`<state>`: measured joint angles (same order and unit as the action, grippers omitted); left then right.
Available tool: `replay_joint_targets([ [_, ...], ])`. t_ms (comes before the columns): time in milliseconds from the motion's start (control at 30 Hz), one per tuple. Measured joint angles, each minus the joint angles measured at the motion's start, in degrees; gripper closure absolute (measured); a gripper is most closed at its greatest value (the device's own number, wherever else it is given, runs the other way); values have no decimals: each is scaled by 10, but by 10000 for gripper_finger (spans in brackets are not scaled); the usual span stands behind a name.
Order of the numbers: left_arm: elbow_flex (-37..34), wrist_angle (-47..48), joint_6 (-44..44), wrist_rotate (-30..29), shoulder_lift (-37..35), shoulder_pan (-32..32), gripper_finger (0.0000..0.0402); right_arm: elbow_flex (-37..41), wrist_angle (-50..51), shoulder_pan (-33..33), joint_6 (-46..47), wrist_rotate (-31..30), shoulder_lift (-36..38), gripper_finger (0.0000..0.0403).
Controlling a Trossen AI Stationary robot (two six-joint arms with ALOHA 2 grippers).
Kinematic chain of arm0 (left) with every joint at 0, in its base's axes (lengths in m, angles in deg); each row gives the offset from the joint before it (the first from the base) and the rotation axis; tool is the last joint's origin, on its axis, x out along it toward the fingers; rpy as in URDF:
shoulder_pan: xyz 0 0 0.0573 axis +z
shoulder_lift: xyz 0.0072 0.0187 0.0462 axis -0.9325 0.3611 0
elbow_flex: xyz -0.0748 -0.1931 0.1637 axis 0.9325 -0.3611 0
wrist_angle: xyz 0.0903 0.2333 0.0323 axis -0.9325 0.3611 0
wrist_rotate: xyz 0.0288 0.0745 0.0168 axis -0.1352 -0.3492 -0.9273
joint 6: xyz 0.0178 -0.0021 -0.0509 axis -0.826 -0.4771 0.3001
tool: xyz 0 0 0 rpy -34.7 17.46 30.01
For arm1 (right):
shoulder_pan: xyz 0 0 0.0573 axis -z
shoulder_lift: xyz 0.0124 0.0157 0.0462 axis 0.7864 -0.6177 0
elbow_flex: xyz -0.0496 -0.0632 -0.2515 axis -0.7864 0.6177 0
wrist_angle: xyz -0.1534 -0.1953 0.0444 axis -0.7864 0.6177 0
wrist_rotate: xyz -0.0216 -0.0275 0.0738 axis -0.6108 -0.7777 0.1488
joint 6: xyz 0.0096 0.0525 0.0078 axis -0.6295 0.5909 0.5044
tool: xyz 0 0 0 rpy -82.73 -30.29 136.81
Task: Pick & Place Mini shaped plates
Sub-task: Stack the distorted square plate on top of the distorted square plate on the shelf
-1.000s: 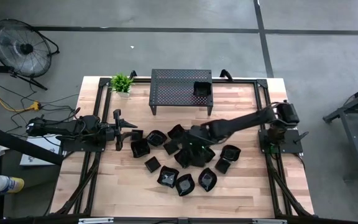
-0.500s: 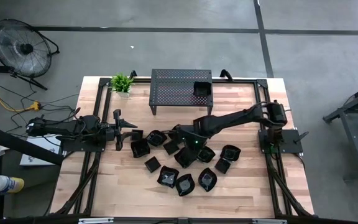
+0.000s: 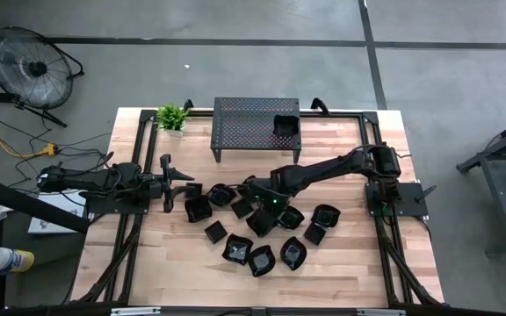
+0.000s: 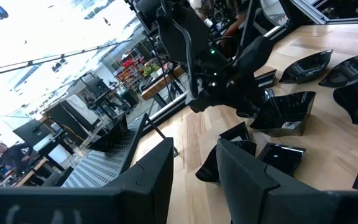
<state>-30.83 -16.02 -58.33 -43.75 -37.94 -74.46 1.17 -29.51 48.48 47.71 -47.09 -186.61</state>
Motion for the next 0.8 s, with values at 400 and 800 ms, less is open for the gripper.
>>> replay_joint_targets([
  [400,0,0,0,0,0,0,282,0,-20,0,1,1,-12,299],
  [800,0,0,0,0,0,0,282,0,-13,0,0,1,-12,368],
])
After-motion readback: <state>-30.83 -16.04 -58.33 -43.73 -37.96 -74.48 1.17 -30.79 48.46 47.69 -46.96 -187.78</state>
